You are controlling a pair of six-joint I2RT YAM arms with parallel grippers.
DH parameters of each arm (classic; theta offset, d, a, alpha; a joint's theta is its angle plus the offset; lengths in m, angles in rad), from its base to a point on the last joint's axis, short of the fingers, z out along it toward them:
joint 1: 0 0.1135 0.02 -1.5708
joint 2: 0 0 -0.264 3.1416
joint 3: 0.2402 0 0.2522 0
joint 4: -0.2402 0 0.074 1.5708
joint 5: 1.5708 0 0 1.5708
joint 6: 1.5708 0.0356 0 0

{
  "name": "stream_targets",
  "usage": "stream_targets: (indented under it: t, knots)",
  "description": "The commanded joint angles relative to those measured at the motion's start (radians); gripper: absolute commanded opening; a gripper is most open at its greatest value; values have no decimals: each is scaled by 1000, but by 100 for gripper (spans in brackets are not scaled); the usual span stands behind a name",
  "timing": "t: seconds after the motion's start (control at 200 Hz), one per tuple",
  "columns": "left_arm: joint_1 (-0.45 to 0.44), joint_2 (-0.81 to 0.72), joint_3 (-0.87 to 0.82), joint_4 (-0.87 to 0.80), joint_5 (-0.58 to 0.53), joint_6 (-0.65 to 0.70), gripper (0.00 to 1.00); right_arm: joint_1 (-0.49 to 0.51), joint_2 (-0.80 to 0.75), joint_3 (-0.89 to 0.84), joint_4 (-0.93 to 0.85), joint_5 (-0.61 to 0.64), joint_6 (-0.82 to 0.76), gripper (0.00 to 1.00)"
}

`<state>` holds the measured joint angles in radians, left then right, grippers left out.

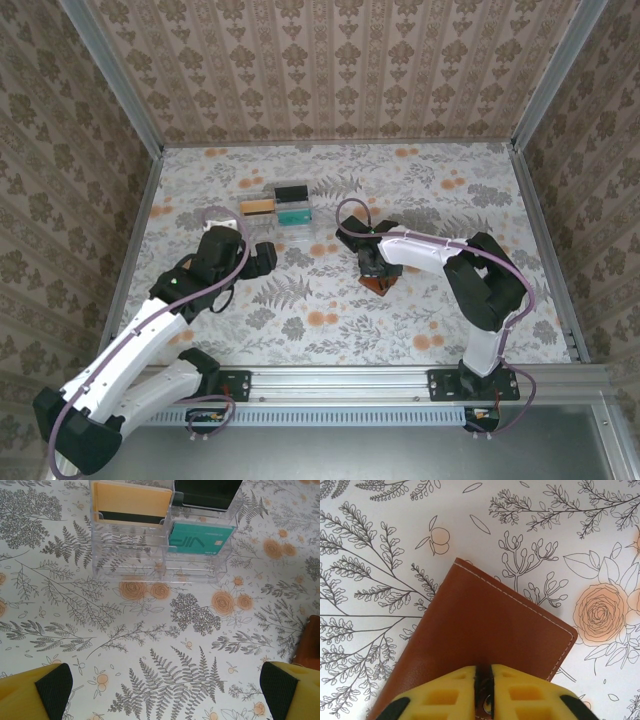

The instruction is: Take the credit cards out of the card holder

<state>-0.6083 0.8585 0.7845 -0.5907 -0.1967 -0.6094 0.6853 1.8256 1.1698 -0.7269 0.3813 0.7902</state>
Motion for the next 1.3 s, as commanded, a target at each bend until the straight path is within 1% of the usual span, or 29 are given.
stream_targets:
  t: [0.0, 0.02, 0.085, 0.22, 0.41, 0.54, 0.545, 0.58, 0.645, 0.695, 0.755, 0.86, 0.95, 1.085, 1.18, 1.295]
  knots:
    - [-5, 8, -10, 12, 25, 6, 100, 6, -32, -24, -52, -19, 1, 9]
    - [-5, 9, -11, 15, 28, 4, 100, 5, -38, -25, -52, -18, -1, 8]
    - [-5, 15, -13, 21, 35, -4, 100, 6, -55, -28, -52, -19, -5, 0]
    - [-6, 23, -23, 43, 62, -19, 100, 6, -81, -35, -52, -12, -14, 0]
    - [-5, 26, -26, 46, 66, -24, 100, 26, -108, -19, -58, -8, -36, 0]
    - [-5, 26, -31, 53, 70, -24, 100, 28, -101, -10, -67, -31, -43, 0]
    - [-5, 26, -31, 54, 70, -23, 100, 28, -99, -8, -68, -31, -43, 0]
    - [-5, 27, -32, 55, 72, -24, 100, 27, -85, 0, -81, -30, -40, 14]
    - [-5, 29, -33, 57, 74, -23, 100, 29, -68, 1, -88, -30, -35, 21]
    - [-5, 29, -29, 53, 75, -21, 100, 30, -68, -6, -85, -33, -26, 32]
    - [-5, 30, -28, 50, 74, -20, 100, 30, -73, -14, -80, -37, -17, 40]
    - [-5, 29, -28, 47, 71, -18, 100, 30, -74, -25, -76, -59, -2, 45]
    - [-5, 29, -30, 48, 69, -18, 100, 30, -73, -42, -54, -81, 9, 46]
    - [-5, 29, -29, 46, 66, -15, 100, 30, -51, -56, -39, -107, 30, 45]
    - [-5, 29, -26, 44, 65, -13, 100, 30, -42, -74, -34, -103, 44, 45]
    - [-5, 28, -24, 43, 66, -12, 100, 22, -35, -98, -18, -98, 40, 40]
